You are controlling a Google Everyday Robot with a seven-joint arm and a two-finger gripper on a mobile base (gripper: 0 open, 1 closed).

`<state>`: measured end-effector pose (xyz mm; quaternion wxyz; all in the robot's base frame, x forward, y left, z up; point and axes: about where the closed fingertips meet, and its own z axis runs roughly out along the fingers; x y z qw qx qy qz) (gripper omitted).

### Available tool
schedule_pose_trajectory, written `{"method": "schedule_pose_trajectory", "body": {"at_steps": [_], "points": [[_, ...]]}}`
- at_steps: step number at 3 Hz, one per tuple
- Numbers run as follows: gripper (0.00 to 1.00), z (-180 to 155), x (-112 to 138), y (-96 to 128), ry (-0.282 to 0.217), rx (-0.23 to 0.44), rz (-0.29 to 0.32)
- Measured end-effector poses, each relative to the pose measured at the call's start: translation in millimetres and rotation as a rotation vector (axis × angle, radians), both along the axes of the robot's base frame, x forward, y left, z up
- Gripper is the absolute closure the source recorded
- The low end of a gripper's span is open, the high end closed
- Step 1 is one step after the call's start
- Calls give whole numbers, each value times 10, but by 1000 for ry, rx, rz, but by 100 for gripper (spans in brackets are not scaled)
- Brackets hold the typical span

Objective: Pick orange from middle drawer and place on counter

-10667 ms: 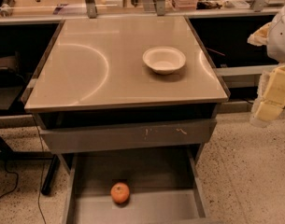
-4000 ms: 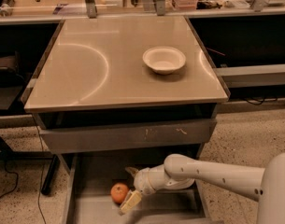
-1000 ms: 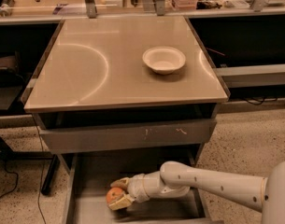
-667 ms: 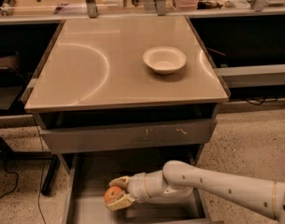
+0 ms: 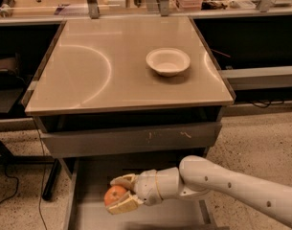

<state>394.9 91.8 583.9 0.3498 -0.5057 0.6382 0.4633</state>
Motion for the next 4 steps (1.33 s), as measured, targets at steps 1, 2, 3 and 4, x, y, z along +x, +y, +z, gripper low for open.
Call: {"method": "schedule_pose_trajectory", "body": {"at_steps": [1, 2, 3, 4], "points": [[100, 102, 25, -14, -28, -22, 4], [100, 91, 20, -10, -25, -20, 5], [100, 247, -60, -7, -18, -22, 25], [100, 688, -238, 35, -18, -24, 39]]}}
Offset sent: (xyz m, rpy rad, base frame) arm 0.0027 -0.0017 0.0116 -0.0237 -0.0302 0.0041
